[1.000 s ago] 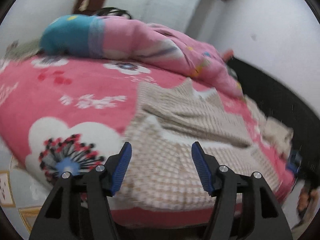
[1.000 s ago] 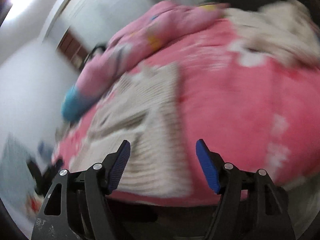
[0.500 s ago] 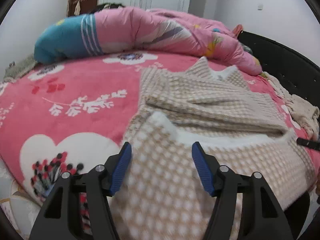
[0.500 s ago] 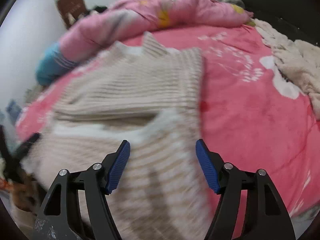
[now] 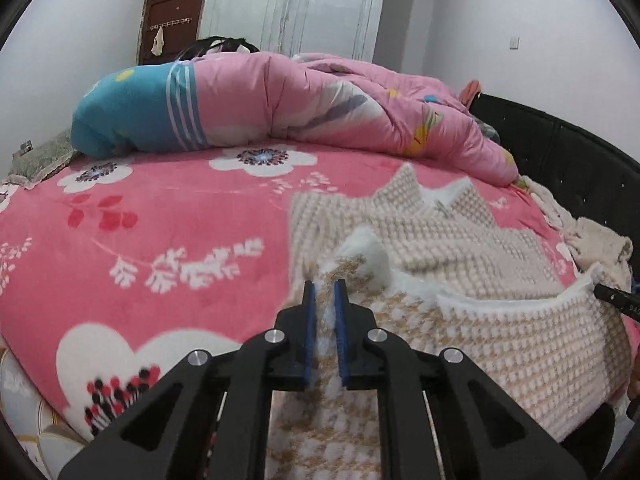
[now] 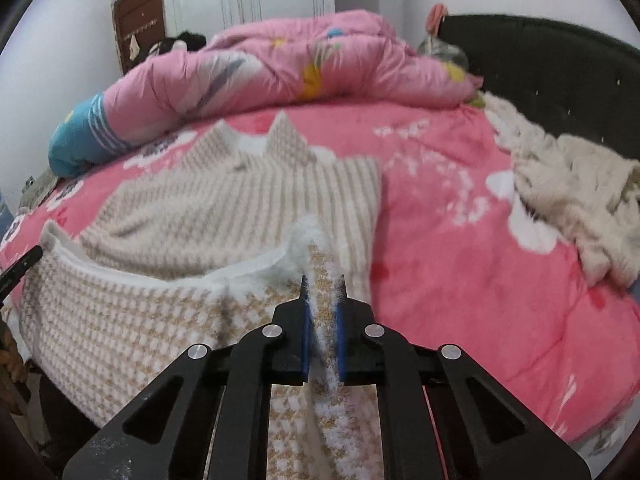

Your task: Fold large clothes

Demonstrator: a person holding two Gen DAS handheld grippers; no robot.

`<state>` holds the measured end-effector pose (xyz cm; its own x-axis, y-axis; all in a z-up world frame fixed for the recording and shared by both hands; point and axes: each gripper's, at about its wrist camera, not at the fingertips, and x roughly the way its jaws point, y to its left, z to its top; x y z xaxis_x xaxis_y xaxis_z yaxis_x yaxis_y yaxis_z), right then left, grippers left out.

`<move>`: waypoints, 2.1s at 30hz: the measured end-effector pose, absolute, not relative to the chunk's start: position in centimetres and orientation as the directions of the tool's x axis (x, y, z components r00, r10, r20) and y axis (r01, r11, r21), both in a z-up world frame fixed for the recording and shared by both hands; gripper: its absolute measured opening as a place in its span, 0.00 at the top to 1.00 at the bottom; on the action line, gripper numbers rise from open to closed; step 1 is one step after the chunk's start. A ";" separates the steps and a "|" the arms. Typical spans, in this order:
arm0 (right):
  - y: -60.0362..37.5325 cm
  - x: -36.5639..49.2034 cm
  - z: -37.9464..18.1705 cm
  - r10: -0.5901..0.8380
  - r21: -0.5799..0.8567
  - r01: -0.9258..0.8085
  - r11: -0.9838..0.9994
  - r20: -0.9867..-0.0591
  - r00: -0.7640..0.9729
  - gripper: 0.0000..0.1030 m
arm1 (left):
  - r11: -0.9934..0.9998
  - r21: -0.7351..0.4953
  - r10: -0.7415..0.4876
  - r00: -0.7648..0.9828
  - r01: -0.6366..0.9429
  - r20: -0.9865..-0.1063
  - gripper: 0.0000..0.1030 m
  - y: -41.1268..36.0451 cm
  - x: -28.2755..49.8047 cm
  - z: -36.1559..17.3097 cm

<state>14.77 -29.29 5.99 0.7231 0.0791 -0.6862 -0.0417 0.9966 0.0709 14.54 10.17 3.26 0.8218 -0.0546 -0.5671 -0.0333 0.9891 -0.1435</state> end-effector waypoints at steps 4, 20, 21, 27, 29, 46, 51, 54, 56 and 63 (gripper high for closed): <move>-29.7 17.7 2.8 0.082 0.090 -0.024 0.996 -0.729 0.679 0.92 | 0.989 -0.134 -0.042 0.781 -0.054 -0.623 0.91 10.5 17.0 0.7; -27.4 11.3 7.6 0.298 0.165 -0.257 0.952 -0.685 0.665 0.39 | 0.989 -0.146 -0.099 0.864 0.029 -0.494 0.51 10.3 11.6 4.1; -25.6 10.9 7.1 0.337 0.179 -0.302 0.936 -0.703 0.626 0.41 | 0.980 -0.156 -0.182 0.852 0.120 -0.490 0.50 9.0 10.8 4.3; -20.5 13.6 -1.4 0.352 0.216 -0.329 0.919 -0.825 0.442 0.62 | 0.953 -0.217 -0.303 0.654 0.211 -0.693 0.50 3.6 12.5 -2.5; -21.2 14.1 -2.2 0.395 0.281 -0.308 0.909 -0.815 0.423 0.61 | 0.956 -0.212 -0.292 0.670 0.201 -0.683 0.49 3.8 12.7 -4.4; -22.8 13.5 2.3 0.308 0.206 -0.242 0.948 -0.783 0.541 0.59 | 0.942 -0.268 -0.329 0.700 0.200 -0.634 0.49 4.2 12.3 -0.4; -27.1 14.0 -1.9 0.116 0.084 -0.085 0.993 -0.839 0.531 0.59 | 0.911 -0.262 -0.411 0.678 0.317 -0.609 0.49 1.8 11.2 0.2; -27.1 13.8 -1.3 0.131 0.097 -0.091 0.991 -0.829 0.544 0.60 | 0.952 -0.150 -0.288 0.623 0.266 -0.728 0.45 -0.2 13.6 -2.9; -27.2 12.4 0.8 0.173 0.135 -0.107 0.985 -0.808 0.564 0.60 | 0.962 -0.142 -0.263 0.649 0.233 -0.714 0.46 0.3 13.0 -1.7; -21.7 7.6 1.6 0.360 0.163 -0.374 0.913 -0.754 0.549 0.59 | 0.900 -0.220 -0.422 0.632 0.376 -0.650 0.47 -0.4 9.3 0.5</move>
